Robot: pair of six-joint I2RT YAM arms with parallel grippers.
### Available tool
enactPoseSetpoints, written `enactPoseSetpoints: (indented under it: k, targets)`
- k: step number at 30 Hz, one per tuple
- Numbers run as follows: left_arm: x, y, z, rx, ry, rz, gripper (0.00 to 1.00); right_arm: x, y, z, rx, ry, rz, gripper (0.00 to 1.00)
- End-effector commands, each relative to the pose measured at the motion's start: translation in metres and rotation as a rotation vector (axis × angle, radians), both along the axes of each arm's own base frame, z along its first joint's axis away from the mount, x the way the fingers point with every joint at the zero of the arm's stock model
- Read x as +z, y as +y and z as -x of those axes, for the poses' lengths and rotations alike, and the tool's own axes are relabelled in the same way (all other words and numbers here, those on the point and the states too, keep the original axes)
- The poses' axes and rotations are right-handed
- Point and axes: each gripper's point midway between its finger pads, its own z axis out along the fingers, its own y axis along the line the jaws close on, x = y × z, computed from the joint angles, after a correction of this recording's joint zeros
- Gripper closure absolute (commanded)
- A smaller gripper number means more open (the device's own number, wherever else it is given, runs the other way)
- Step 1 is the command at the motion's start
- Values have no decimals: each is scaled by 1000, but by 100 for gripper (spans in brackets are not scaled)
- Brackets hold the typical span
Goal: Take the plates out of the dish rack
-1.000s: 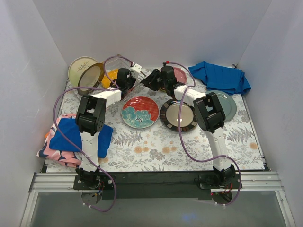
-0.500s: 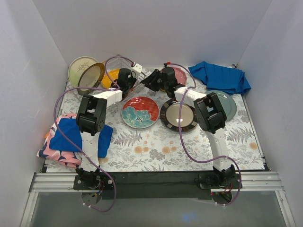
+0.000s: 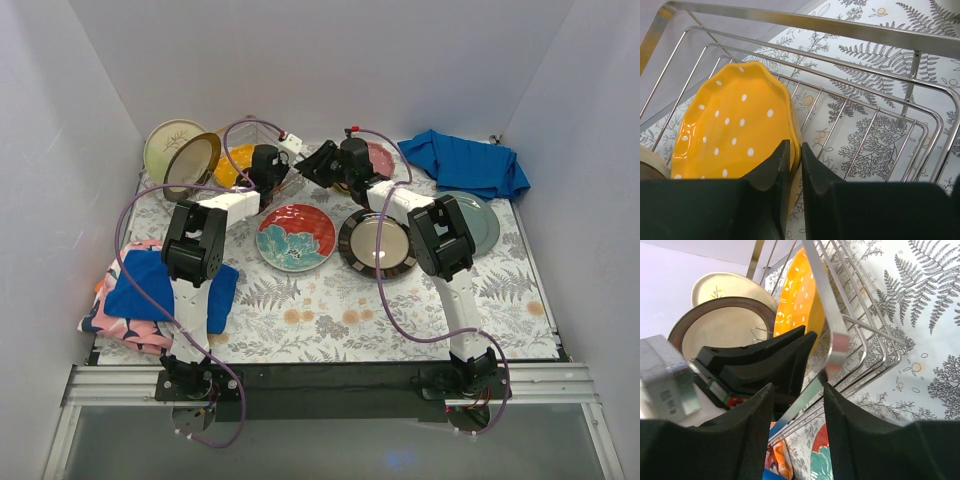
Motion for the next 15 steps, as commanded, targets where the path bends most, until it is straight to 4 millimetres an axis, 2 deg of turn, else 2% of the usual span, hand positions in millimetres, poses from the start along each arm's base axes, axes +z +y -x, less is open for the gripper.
enactPoseSetpoints:
  k: [1, 9, 15]
  targets:
    - [91, 17, -9, 144, -191, 15, 100, 1, 9, -10, -1, -18, -27, 50]
    - [102, 17, -17, 165, -206, 31, 100, -27, 4, -8, -15, 30, 22, 54]
    - [93, 30, -25, 202, -210, -10, 100, -37, 2, -8, -20, 43, 47, 67]
